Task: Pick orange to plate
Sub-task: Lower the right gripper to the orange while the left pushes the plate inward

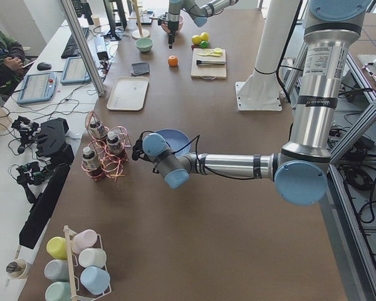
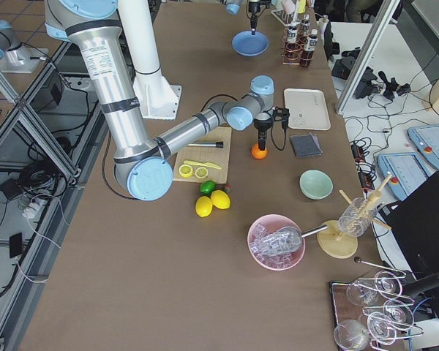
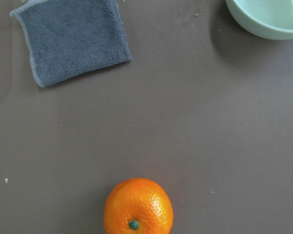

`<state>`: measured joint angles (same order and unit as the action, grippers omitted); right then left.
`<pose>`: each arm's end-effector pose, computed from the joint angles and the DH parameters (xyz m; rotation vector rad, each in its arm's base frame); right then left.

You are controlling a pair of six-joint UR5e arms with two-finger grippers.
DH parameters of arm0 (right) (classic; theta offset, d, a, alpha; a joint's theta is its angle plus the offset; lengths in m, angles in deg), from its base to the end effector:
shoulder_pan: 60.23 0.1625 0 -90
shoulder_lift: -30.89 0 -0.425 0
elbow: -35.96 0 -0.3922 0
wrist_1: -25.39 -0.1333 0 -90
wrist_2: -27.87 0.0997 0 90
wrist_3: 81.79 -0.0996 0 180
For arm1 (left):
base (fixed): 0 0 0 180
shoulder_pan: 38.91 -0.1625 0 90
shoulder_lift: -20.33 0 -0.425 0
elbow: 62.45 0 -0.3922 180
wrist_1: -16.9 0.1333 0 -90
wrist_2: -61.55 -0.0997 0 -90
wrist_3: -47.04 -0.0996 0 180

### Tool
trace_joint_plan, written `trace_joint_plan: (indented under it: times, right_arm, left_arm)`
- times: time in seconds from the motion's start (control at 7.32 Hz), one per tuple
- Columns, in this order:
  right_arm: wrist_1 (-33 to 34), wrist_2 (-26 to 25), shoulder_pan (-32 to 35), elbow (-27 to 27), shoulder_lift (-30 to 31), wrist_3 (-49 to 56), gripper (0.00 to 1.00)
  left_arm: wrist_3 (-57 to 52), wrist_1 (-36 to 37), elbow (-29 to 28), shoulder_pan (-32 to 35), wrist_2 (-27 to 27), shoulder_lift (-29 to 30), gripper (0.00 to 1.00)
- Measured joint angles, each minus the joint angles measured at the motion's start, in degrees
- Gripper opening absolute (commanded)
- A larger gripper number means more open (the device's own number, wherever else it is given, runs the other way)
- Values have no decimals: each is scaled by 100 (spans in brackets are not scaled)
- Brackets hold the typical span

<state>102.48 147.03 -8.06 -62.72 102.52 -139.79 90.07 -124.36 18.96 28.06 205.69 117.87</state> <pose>-0.3106 -0.5381 0.3901 0.0950 -0.8330 0.1538 0.1693 -0.5328 0.5517 0.1956 1.1709 0.1064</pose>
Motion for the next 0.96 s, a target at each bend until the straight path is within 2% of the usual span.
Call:
trace_joint_plan:
  times: [0.41, 0.96]
  right_arm:
    - [-41, -7, -15, 302, -63, 15, 100]
    - [-74, -161, -213, 955, -663, -36, 100]
  left_arm:
    - [1649, 2, 468, -664, -223, 691, 0]
    - [2675, 251, 669, -1602, -1133, 1392, 0]
